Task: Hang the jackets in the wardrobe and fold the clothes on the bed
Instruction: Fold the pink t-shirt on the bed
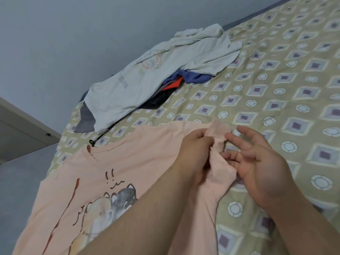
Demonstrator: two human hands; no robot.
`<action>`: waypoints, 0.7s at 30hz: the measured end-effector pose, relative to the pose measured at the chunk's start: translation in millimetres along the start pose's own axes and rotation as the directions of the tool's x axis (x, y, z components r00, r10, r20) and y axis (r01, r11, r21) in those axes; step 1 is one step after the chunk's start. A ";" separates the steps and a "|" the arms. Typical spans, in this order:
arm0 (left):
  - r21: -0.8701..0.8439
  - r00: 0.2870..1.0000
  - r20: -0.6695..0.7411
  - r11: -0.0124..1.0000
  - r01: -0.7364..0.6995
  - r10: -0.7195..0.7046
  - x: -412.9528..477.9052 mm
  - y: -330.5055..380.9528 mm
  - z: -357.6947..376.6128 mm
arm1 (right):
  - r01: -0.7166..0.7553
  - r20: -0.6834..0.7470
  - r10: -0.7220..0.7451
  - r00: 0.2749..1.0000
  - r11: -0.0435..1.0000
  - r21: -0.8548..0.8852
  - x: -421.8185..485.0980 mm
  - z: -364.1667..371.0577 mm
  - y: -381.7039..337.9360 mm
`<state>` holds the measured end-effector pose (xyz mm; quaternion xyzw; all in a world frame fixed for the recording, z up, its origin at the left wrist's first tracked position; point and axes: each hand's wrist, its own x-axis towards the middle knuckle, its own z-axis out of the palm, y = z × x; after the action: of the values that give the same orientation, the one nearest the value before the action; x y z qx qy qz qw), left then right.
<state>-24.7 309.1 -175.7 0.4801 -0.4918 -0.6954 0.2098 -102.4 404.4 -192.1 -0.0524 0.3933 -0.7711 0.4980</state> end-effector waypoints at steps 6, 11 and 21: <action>-0.184 0.985 -0.131 0.974 -0.131 0.108 3.0 27.1 -62.3 | 0.438 0.377 -0.258 0.889 0.242 -0.866 -31.0 23.6 59.8; 0.083 0.919 -0.394 0.996 0.036 0.000 1.0 8.4 -124.5 | 0.679 0.704 -0.083 0.705 -0.208 -0.704 -36.6 19.4 80.9; 0.412 0.707 -0.668 0.906 0.092 0.232 13.0 -1.9 -141.2 | 0.768 0.769 0.080 0.634 -0.184 -0.614 -39.0 16.7 69.5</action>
<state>93.3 231.8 -191.2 0.7217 -0.5291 -0.3297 0.3007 -24.6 413.2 -214.3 -0.7326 0.6011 -0.2932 0.1265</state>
